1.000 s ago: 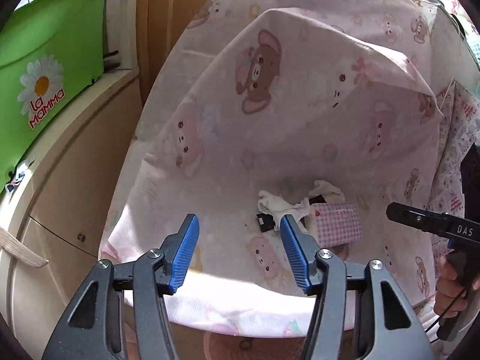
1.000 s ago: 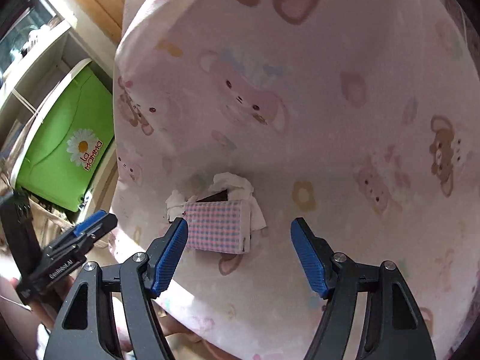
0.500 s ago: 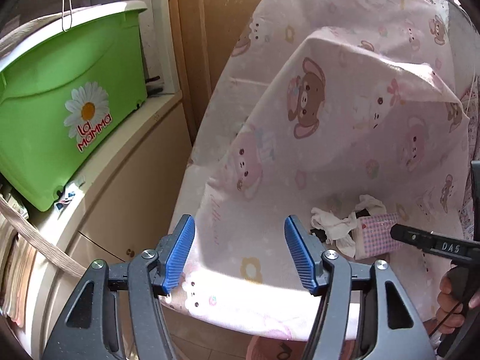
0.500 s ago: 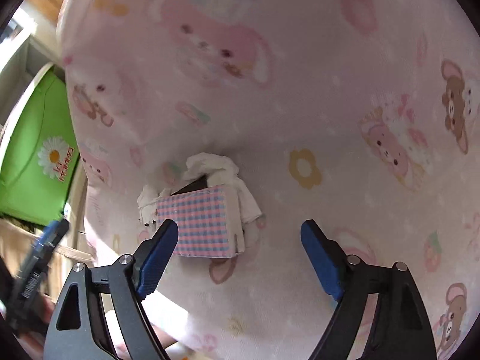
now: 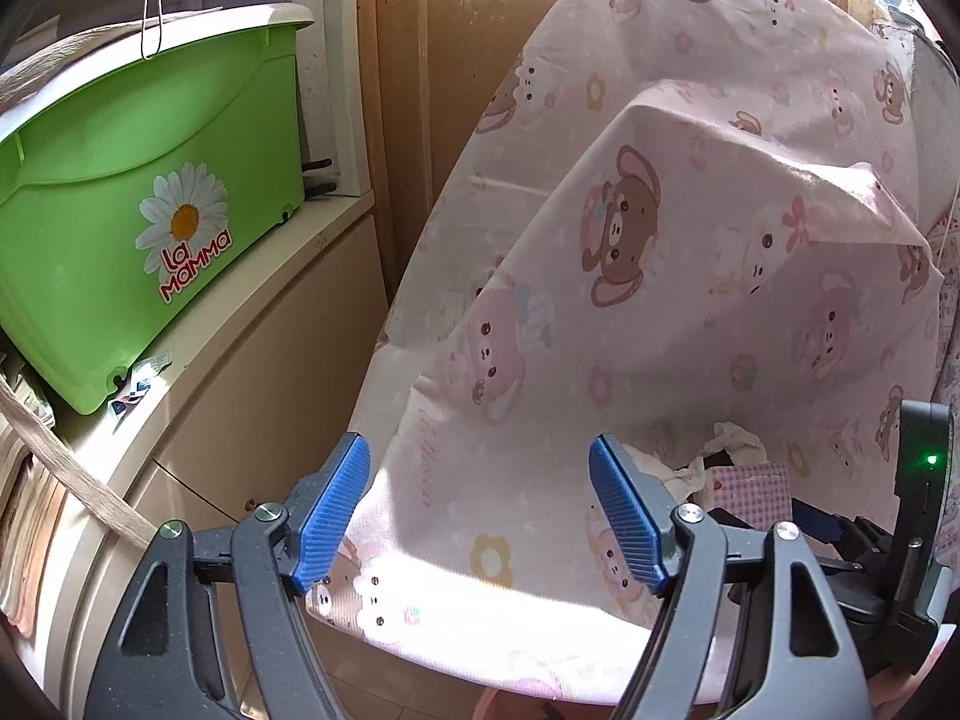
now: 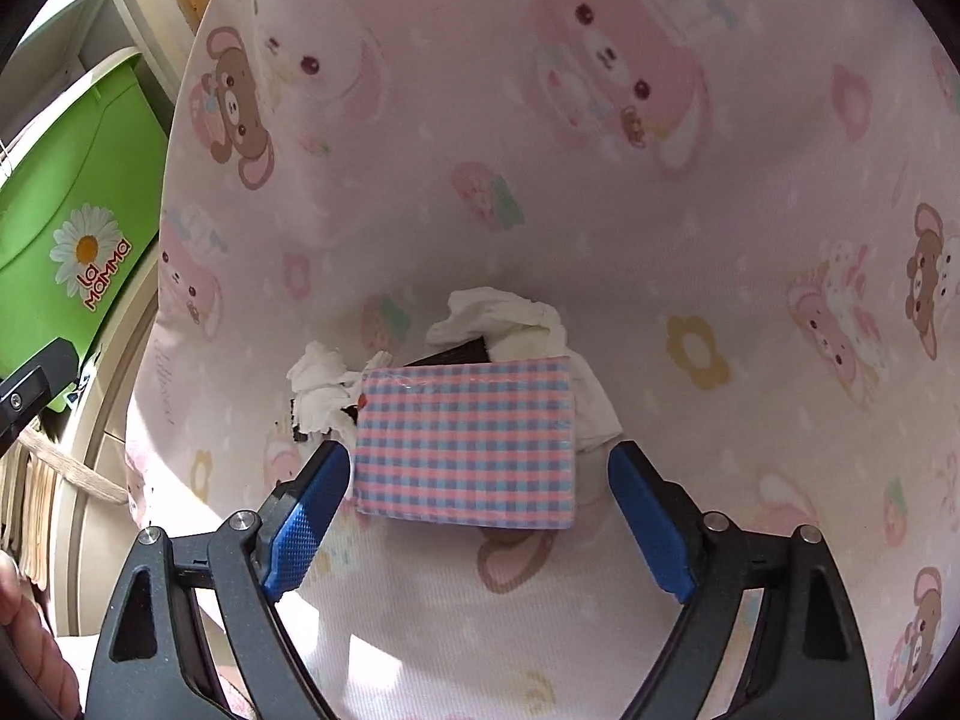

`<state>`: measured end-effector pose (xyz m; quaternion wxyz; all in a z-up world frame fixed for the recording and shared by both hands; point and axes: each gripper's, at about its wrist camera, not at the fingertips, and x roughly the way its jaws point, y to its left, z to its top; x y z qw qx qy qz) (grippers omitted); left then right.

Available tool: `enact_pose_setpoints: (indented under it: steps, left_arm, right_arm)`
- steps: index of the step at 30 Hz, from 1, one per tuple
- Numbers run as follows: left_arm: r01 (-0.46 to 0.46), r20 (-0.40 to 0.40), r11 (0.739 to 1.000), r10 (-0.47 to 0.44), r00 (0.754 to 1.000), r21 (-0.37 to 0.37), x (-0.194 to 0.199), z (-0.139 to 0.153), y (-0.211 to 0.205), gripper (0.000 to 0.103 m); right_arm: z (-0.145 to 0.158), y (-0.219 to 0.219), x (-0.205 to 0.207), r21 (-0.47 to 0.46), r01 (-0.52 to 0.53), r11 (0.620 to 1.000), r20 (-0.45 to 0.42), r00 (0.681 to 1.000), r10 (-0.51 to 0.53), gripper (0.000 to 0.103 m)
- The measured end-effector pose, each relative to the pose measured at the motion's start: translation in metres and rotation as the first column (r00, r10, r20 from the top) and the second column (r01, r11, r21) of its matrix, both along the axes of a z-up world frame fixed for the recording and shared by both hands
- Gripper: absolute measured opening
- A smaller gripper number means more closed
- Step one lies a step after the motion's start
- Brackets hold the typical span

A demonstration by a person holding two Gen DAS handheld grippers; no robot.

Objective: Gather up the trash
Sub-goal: 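Grasp the pink-checked box with the right tool, then grasp the white tissue with the left tool while the right holds the box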

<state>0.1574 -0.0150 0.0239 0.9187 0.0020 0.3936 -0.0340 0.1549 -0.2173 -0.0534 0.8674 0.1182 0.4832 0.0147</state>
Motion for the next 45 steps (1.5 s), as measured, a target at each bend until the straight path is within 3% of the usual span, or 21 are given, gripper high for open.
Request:
enact_pose_setpoints:
  steps: [4, 5, 9, 13, 15, 17, 20, 25, 27, 29, 33, 37, 40, 41, 44, 45]
  left_arm:
    - [0.002, -0.019, 1.0, -0.002, 1.0, -0.001, 0.003, -0.006, -0.005, 0.074]
    - [0.004, -0.023, 1.0, -0.004, 1.0, 0.002, 0.004, -0.007, -0.006, 0.074]
    - [0.014, -0.027, 1.0, -0.014, 1.0, 0.007, 0.005, -0.009, -0.01, 0.079]
    - [0.025, -0.035, 1.0, -0.025, 0.999, 0.007, 0.005, -0.012, -0.015, 0.079]
    - [0.028, -0.064, 1.0, -0.028, 0.998, -0.013, 0.006, -0.018, -0.018, 0.08]
    - [0.064, -0.14, 0.996, -0.072, 0.988, -0.059, 0.01, -0.031, -0.023, 0.081]
    - [0.073, -0.198, 0.992, -0.093, 0.976, -0.105, 0.013, -0.045, -0.028, 0.081]
    - [0.095, -0.192, 0.991, -0.112, 0.975, -0.098, 0.015, -0.047, -0.037, 0.073]
    - [0.133, -0.233, 0.975, -0.173, 0.957, -0.179, 0.018, -0.051, -0.042, 0.044]
    - [0.173, -0.26, 0.955, -0.235, 0.936, -0.241, 0.02, -0.056, -0.047, 0.034]
    - [0.178, -0.246, 0.964, -0.224, 0.943, -0.198, 0.021, -0.059, -0.06, 0.033]
    - [0.221, -0.249, 0.95, -0.273, 0.929, -0.219, 0.031, -0.064, -0.082, 0.036]
    - [0.215, -0.226, 0.971, -0.233, 0.946, -0.105, 0.034, -0.067, -0.098, 0.049]
    - [0.219, -0.228, 0.972, -0.232, 0.946, -0.078, 0.035, -0.07, -0.102, 0.06]
    - [0.231, -0.224, 0.971, -0.241, 0.944, -0.069, 0.037, -0.074, -0.108, 0.059]
    - [0.225, -0.224, 0.972, -0.235, 0.946, -0.07, 0.039, -0.075, -0.107, 0.052]
  right_arm:
    - [-0.005, 0.013, 0.003, -0.052, 0.001, 0.999, 0.019, 1.0, 0.0, 0.086]
    - [-0.005, 0.015, 0.003, -0.054, -0.006, 0.998, 0.03, 1.0, 0.008, 0.074]
    - [0.002, 0.019, -0.008, -0.101, 0.015, 0.995, 0.07, 0.998, -0.008, 0.073]
    - [0.016, 0.018, -0.019, -0.08, -0.006, 0.997, 0.098, 0.995, 0.014, 0.073]
    - [0.023, 0.016, -0.025, -0.117, -0.008, 0.993, 0.135, 0.991, 0.024, 0.073]
    - [0.028, 0.015, -0.032, -0.196, 0.005, 0.981, 0.165, 0.986, 0.028, 0.073]
    - [0.042, 0.003, -0.03, -0.275, 0.072, 0.959, 0.195, 0.981, -0.018, 0.073]
    - [0.051, -0.024, -0.032, -0.188, 0.082, 0.979, 0.186, 0.981, -0.046, 0.073]
    - [0.053, -0.044, -0.035, -0.134, 0.079, 0.988, 0.167, 0.984, -0.056, 0.073]
    - [0.052, -0.057, -0.034, -0.064, 0.067, 0.996, 0.141, 0.988, -0.058, 0.073]
    - [0.047, -0.079, -0.031, 0.07, 0.05, 0.996, 0.117, 0.991, -0.058, 0.073]
    - [0.046, -0.084, -0.035, 0.019, 0.068, 0.997, 0.113, 0.991, -0.07, 0.073]
    - [0.047, -0.089, -0.038, 0.009, 0.078, 0.997, 0.107, 0.991, -0.078, 0.073]
    - [0.046, -0.089, -0.038, 0.011, 0.08, 0.997, 0.105, 0.991, -0.081, 0.073]
    - [0.047, -0.093, -0.039, 0.006, 0.086, 0.996, 0.105, 0.991, -0.086, 0.073]
    - [0.048, -0.092, -0.039, -0.003, 0.083, 0.997, 0.107, 0.991, -0.083, 0.073]
